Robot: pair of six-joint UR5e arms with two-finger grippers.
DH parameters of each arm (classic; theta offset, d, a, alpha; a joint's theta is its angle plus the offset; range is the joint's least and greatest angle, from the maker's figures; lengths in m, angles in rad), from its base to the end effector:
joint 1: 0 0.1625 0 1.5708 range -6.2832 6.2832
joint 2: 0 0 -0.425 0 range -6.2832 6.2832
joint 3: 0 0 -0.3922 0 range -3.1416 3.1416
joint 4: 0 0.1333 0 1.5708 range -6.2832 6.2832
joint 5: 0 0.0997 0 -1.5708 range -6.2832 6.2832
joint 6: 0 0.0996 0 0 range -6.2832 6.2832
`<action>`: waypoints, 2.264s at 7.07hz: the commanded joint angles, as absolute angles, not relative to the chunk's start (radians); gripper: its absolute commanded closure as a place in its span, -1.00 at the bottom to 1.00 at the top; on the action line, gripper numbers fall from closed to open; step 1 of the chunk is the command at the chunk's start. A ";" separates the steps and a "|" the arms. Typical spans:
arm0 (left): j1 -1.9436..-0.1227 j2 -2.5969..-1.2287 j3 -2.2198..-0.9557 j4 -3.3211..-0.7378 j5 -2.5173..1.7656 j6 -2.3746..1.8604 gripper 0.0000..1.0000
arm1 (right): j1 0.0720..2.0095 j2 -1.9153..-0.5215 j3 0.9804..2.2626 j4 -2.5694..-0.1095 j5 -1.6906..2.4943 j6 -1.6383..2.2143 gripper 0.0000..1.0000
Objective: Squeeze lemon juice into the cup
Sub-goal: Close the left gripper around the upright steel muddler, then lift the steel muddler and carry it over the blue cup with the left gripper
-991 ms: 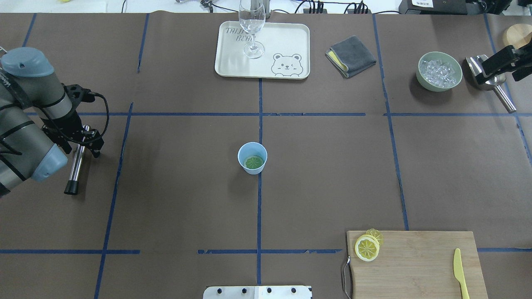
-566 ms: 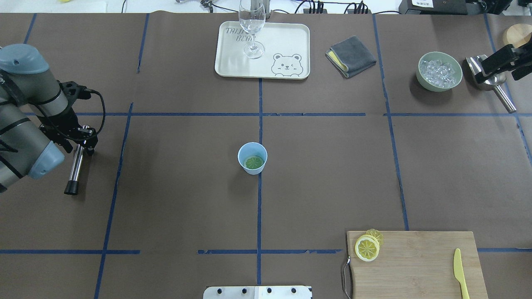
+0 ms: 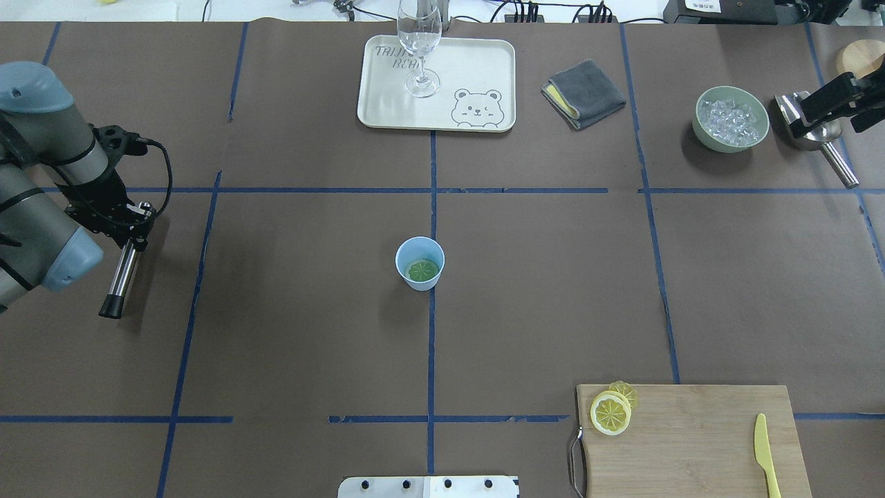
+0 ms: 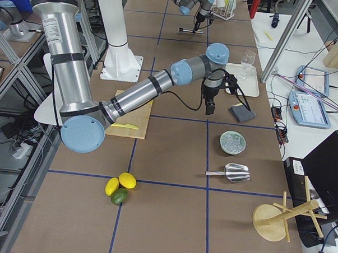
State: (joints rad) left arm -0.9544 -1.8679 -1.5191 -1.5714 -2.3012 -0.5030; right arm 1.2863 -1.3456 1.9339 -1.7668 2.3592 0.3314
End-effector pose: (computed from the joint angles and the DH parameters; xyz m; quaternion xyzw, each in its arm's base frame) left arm 0.3037 -0.5442 0.5213 -0.0911 0.3612 0.0963 0.9230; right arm -0.0915 -0.5360 0.3859 0.0573 -0.4135 -0.0536 0.9071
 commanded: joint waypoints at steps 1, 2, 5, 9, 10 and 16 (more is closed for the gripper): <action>-1.001 -1.847 -1.715 -1.519 -2.287 -0.502 1.00 | 1.289 -1.356 1.937 -1.769 2.359 0.331 -1.00; -1.017 -1.856 -1.830 -1.511 -2.248 -0.503 1.00 | 1.299 -1.368 1.934 -1.769 2.359 0.331 -1.00; -1.002 -1.936 -2.031 -1.517 -1.958 -0.546 1.00 | 1.344 -1.431 1.928 -1.769 2.358 0.316 -1.00; -0.732 -1.991 -2.121 -1.707 -1.591 -0.819 1.00 | 1.500 -1.544 1.858 -1.763 2.358 0.032 -1.00; -0.729 -1.991 -2.159 -1.765 -1.544 -0.860 1.00 | 1.544 -1.566 1.797 -1.763 2.352 -0.097 -1.00; -0.378 -1.871 -2.164 -2.140 -0.932 -1.125 1.00 | 1.621 -1.621 1.752 -1.763 2.355 -0.160 -1.00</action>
